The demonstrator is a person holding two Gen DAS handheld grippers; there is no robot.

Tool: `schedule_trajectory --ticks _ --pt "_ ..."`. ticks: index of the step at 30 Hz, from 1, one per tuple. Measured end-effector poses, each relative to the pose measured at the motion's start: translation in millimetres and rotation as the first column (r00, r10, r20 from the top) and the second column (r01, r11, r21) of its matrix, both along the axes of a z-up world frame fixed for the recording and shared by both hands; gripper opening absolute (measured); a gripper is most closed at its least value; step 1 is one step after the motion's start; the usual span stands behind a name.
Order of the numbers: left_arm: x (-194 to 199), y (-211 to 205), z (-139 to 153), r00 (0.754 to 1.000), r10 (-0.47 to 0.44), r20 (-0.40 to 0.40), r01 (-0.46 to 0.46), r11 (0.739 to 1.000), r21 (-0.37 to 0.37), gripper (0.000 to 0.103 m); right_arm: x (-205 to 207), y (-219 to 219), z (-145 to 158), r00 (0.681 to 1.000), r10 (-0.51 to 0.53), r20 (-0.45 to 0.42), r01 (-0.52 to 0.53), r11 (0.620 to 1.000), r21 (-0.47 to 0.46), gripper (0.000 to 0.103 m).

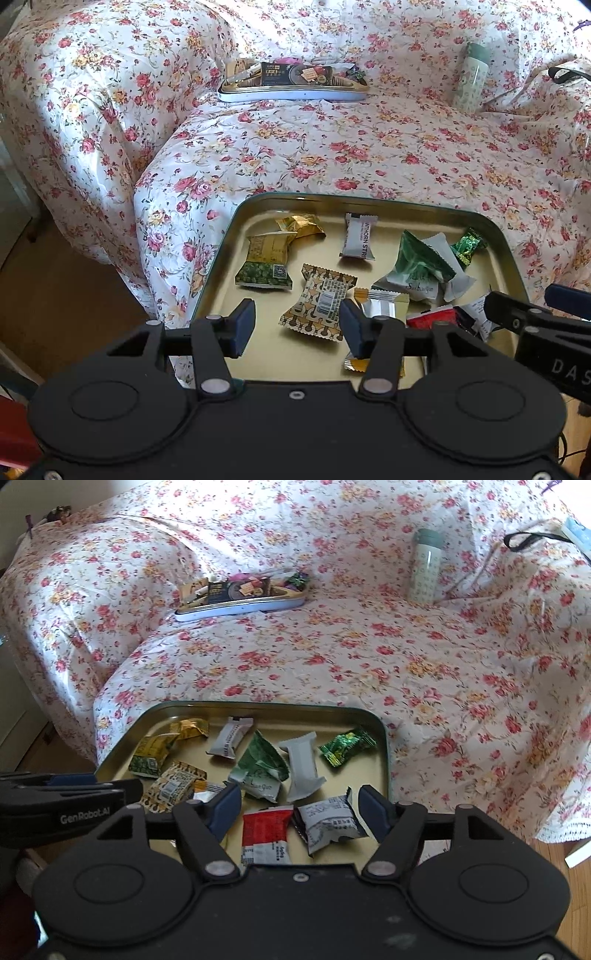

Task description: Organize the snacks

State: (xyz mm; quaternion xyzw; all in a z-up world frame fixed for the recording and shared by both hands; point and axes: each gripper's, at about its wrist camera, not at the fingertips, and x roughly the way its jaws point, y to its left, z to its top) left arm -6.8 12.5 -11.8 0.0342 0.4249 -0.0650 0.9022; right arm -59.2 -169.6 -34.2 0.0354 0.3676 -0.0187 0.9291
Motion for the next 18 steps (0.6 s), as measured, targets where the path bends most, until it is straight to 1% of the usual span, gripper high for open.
schedule_trajectory --ticks 2,4,6,11,18 --pt "-0.8 -1.2 0.5 1.000 -0.004 0.004 0.004 1.000 0.010 0.057 0.5 -0.6 -1.2 1.000 -0.009 -0.006 0.009 1.000 0.005 0.074" --pt "-1.2 -2.4 0.7 1.000 -0.009 0.006 0.009 1.000 0.017 0.057 1.1 -0.5 -2.6 1.000 -0.016 -0.015 0.016 1.000 0.008 0.076" --pt "-1.5 -4.3 0.7 1.000 -0.014 0.006 0.014 1.000 0.024 0.057 1.7 0.2 -4.5 0.999 -0.025 -0.023 0.025 1.000 0.003 0.084" --pt "-0.7 -7.5 -0.8 1.000 -0.026 -0.006 0.026 0.999 0.039 0.057 2.1 -1.7 -5.6 0.999 -0.034 -0.027 0.034 0.999 0.010 0.085" --pt "-0.3 -8.5 -1.6 0.999 -0.036 -0.015 0.036 0.999 0.039 0.057 3.5 -3.5 -7.2 0.998 -0.043 -0.036 0.044 0.999 0.021 0.085"
